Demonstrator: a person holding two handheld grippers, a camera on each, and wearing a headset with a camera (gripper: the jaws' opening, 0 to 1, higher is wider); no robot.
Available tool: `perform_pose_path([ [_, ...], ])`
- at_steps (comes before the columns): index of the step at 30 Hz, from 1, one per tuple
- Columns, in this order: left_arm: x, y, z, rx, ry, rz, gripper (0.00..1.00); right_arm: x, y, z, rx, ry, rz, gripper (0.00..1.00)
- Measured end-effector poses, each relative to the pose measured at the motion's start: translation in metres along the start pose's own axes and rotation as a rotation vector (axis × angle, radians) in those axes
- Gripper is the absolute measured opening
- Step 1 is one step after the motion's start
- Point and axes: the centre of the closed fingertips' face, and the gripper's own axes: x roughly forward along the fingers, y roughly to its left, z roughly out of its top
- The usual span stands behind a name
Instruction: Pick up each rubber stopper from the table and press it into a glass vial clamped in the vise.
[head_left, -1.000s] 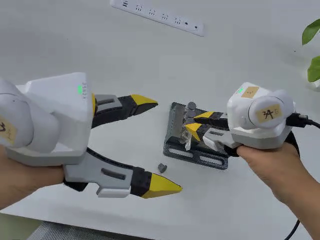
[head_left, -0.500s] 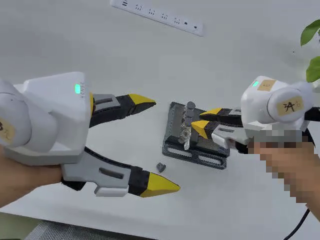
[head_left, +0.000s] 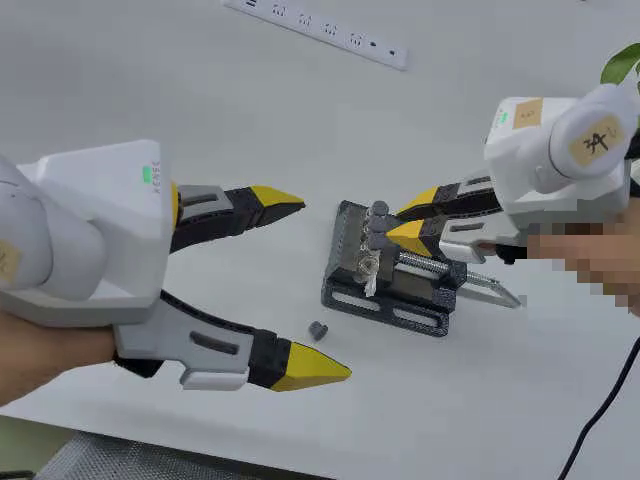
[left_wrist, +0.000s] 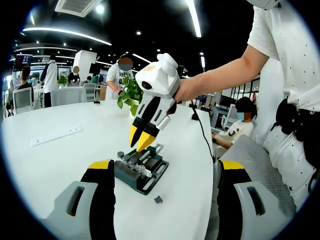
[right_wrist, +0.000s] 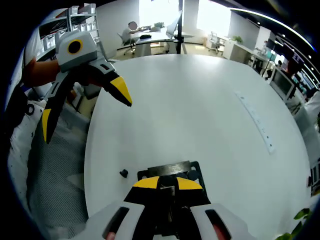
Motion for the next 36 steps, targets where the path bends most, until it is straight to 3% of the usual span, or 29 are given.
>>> perform_pose_path([
  [12, -0.003, 0.003, -0.001, -0.008, -0.007, 0.012, 0.83, 0.017, 0.001, -0.012, -0.092, 0.101, 0.068, 0.03],
  [36, -0.004, 0.006, -0.002, -0.020, -0.015, 0.017, 0.82, 0.026, 0.002, -0.015, -0.118, 0.150, 0.111, 0.02],
])
